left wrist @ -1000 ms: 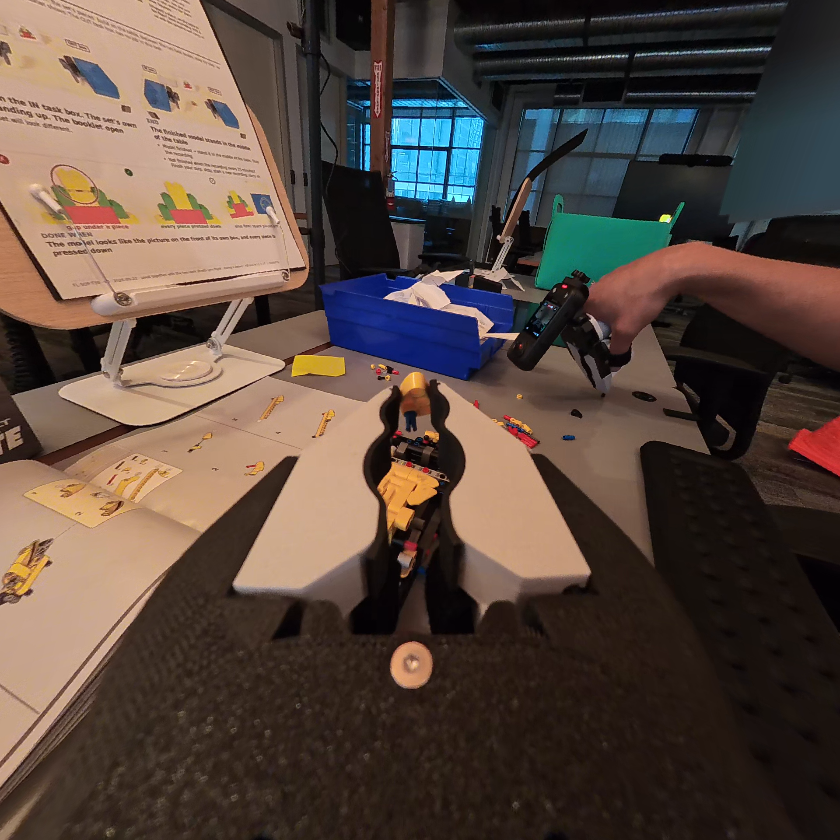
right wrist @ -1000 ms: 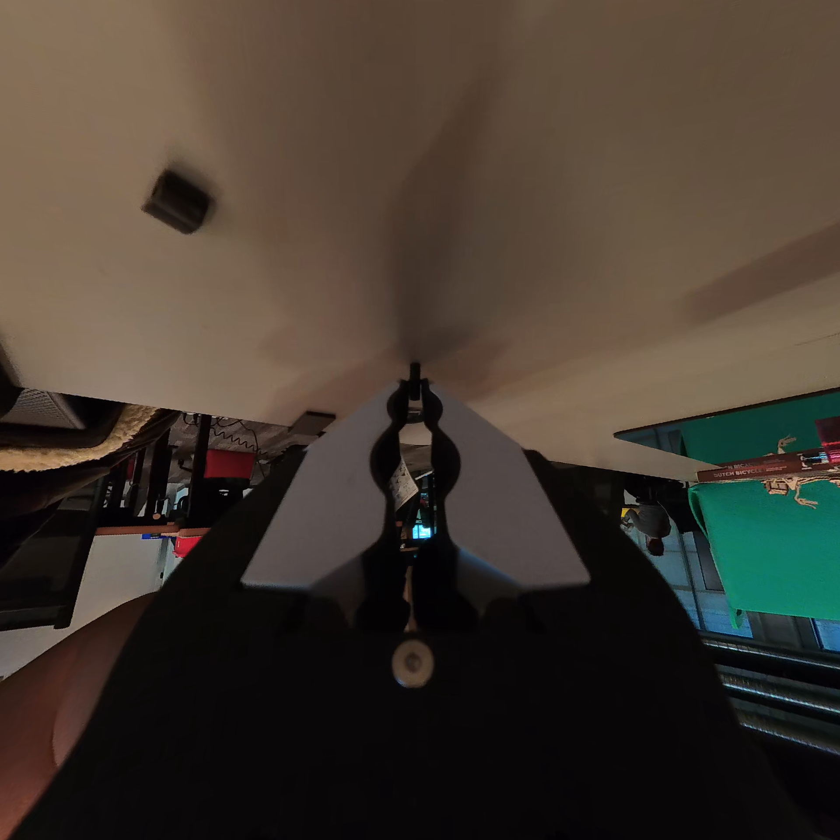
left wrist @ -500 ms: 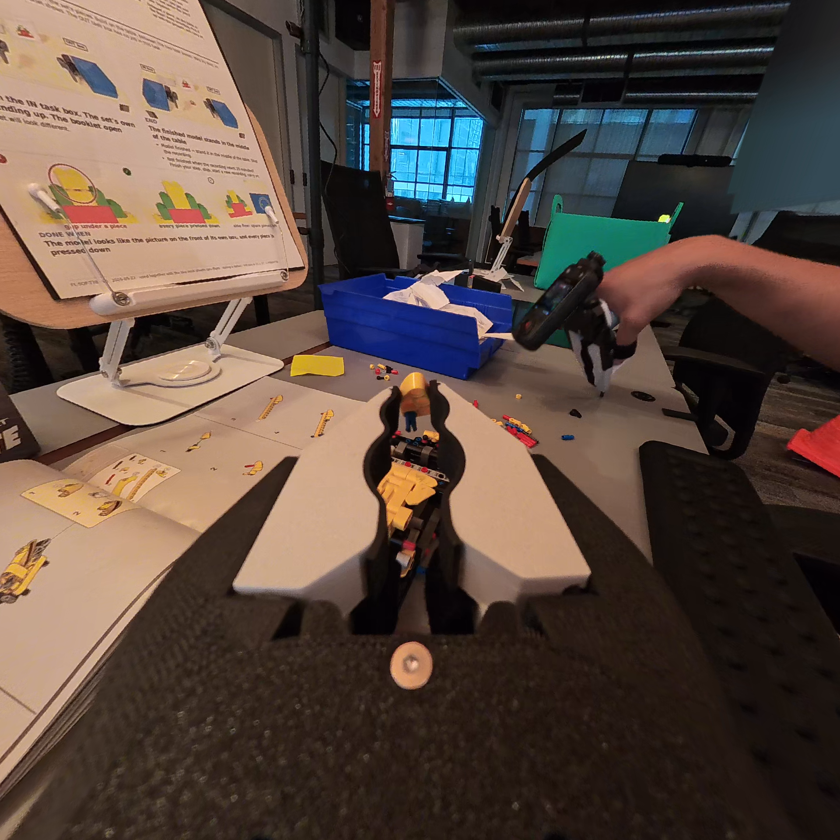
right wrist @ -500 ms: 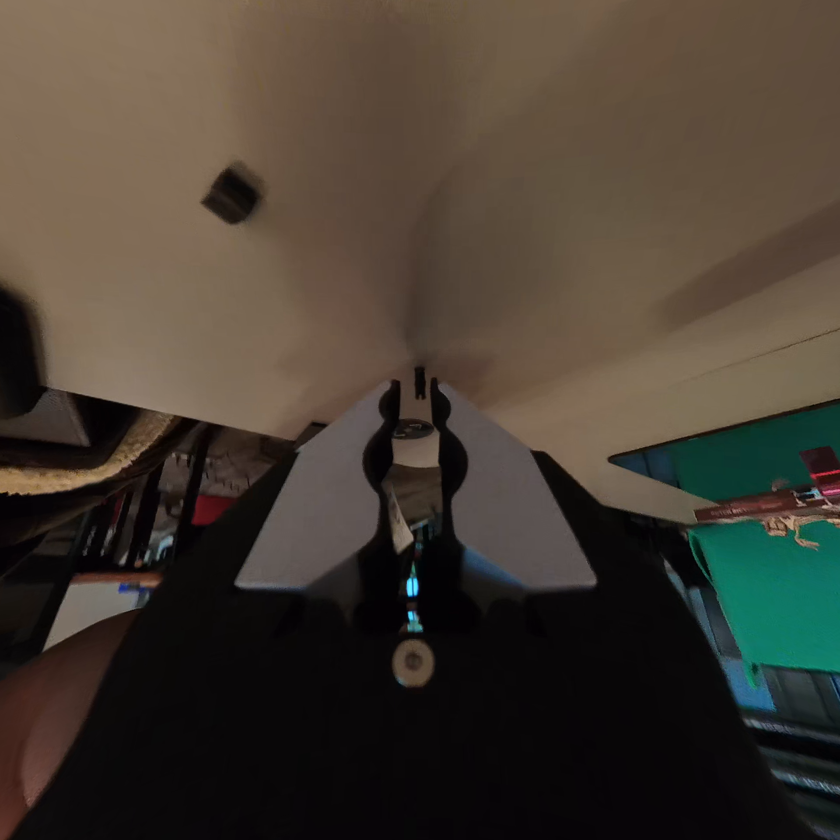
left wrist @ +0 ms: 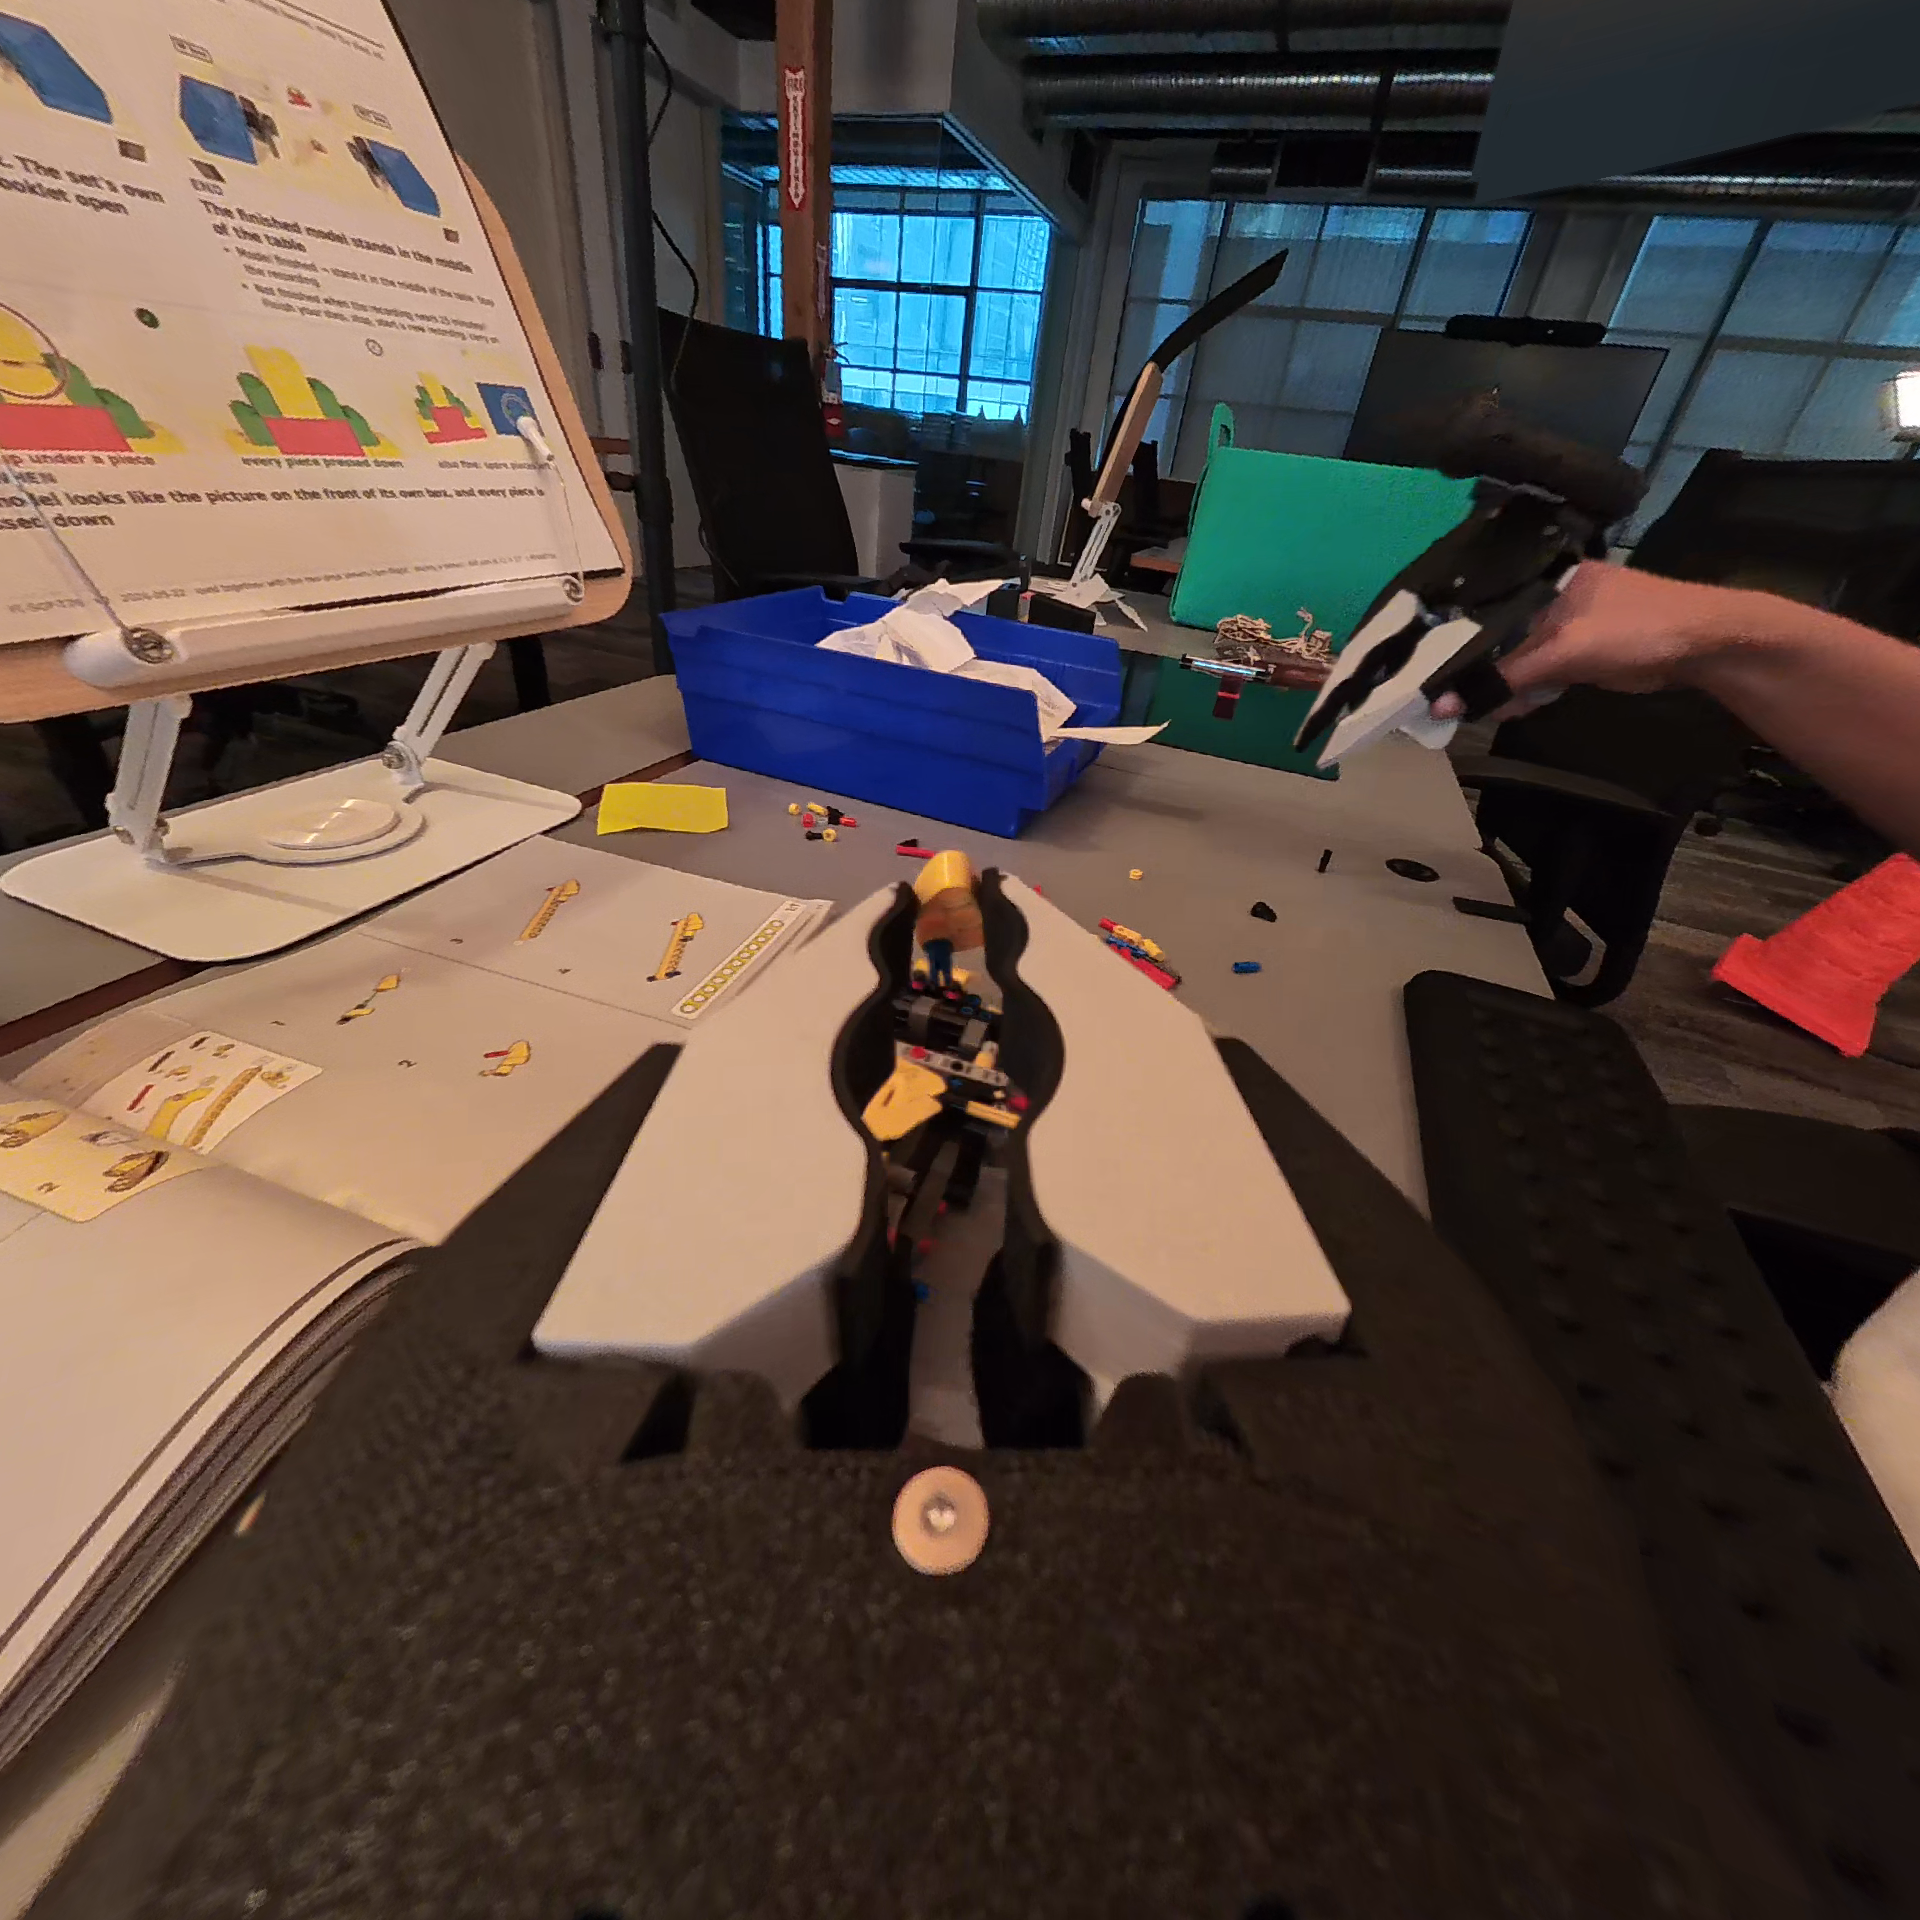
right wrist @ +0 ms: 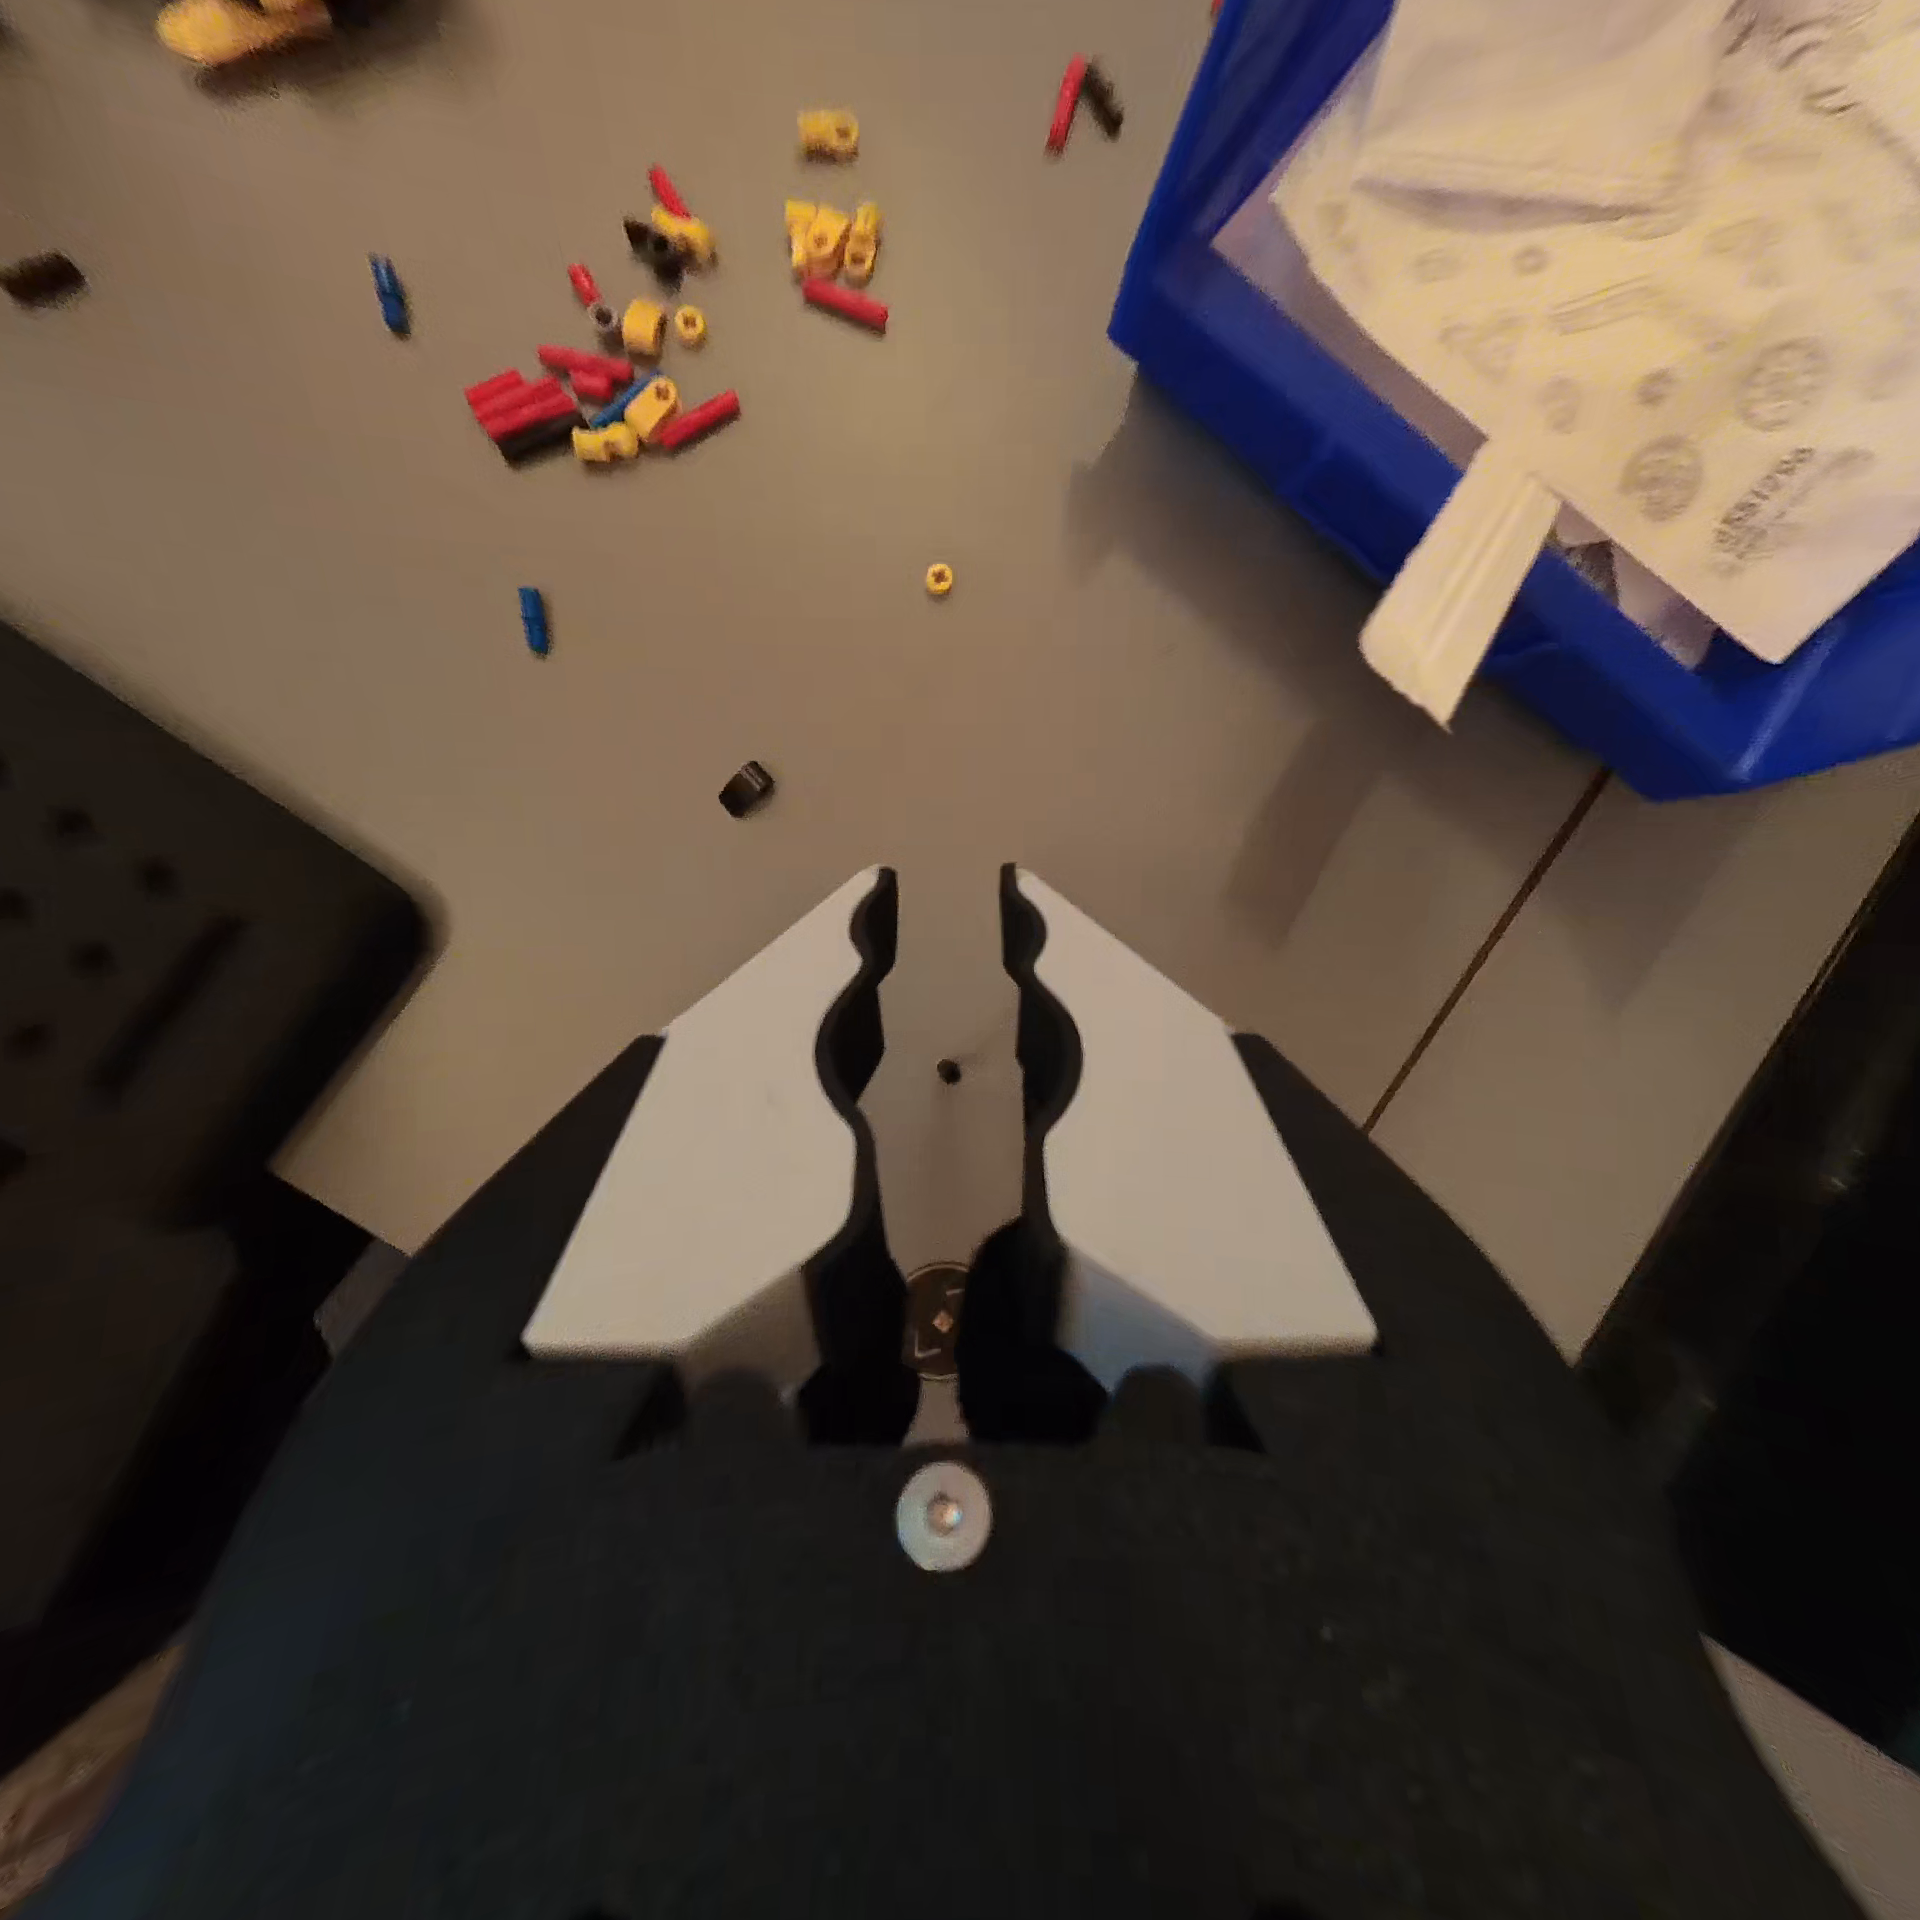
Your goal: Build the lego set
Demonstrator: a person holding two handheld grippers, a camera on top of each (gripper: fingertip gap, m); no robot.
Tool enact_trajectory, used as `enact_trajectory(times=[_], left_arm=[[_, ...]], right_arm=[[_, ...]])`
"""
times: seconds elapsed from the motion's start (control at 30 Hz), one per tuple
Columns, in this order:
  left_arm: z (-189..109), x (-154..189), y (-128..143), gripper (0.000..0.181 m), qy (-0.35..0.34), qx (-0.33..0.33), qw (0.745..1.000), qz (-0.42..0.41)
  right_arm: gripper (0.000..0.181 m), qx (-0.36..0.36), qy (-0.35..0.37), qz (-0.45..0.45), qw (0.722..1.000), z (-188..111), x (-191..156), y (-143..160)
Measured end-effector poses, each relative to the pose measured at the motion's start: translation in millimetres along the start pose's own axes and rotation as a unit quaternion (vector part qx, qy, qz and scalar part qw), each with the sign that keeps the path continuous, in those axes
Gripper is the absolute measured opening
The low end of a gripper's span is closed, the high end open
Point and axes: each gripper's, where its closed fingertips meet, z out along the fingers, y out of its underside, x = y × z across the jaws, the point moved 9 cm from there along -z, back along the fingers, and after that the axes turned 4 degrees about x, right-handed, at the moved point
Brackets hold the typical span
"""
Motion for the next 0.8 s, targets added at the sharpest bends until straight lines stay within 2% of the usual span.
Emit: enact_trajectory(times=[0.1,0.17,0.27,0.4,0.67,0.8], left_arm=[[2.2,3.3,2.1,0.012,0.014,-0.008,1.000,0.000],[3.1,4.2,3.4,0.012,0.014,-0.013,1.000,0.004],[3.3,4.2,4.1,0.012,0.011,-0.016,1.000,0.005],[3.7,3.8,4.7,0.012,0.011,-0.017,1.000,0.002],[5.1,3.2,7.9,0.012,0.006,-0.027,1.000,0.006],[4.8,2.1,8.7,0.013,0.003,-0.029,1.000,0.006]], right_arm=[[0.030,0.069,0.005,0.030,0.997,-10.5,5.3,15.2],[0.031,0.071,0.008,0.040,0.997,-14.6,7.2,25.9],[0.031,0.028,0.020,0.017,0.999,-17.1,7.0,39.4],[0.025,-0.065,0.004,-0.035,0.997,-12.5,-0.9,50.7],[0.025,-0.144,-0.014,-0.059,0.988,16.6,0.1,59.5],[0.021,-0.137,-0.030,-0.059,0.988,26.8,0.7,56.2]])
